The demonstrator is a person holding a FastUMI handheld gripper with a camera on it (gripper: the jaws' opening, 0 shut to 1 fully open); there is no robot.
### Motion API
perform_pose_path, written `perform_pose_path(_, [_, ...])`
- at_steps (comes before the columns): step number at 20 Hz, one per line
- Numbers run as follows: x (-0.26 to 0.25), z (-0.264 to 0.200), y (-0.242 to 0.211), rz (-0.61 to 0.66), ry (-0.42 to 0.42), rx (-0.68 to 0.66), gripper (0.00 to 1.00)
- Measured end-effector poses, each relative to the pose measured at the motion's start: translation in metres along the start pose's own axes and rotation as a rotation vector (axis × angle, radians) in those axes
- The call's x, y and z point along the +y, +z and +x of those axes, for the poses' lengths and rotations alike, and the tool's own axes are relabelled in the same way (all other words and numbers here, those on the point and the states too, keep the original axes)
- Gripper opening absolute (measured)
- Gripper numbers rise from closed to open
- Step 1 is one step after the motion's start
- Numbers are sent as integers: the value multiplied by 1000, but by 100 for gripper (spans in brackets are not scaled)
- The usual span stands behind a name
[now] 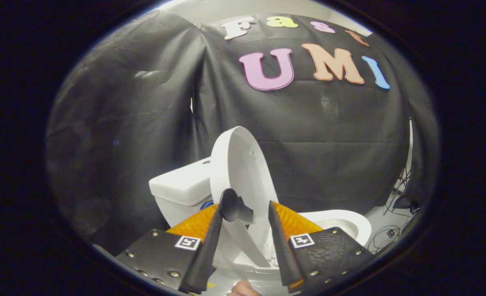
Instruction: Open the toilet lid.
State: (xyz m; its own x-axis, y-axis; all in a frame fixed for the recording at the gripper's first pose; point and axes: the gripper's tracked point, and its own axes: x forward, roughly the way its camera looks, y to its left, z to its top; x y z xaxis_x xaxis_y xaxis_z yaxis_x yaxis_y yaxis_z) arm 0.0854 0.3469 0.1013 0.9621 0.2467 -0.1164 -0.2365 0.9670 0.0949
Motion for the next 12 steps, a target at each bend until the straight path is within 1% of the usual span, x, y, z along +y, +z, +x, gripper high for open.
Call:
perform_pose_path(3, [-5,-9,5,-6,5,-4,78])
perform_pose_path(5, [-21,-17,13,-30,-33,-23,86])
perform_pose_path(7, [-35,-26,24,-7,-45,-47,95])
perform_pose_path(12, [-80,-45,43,34,-80,-82,95])
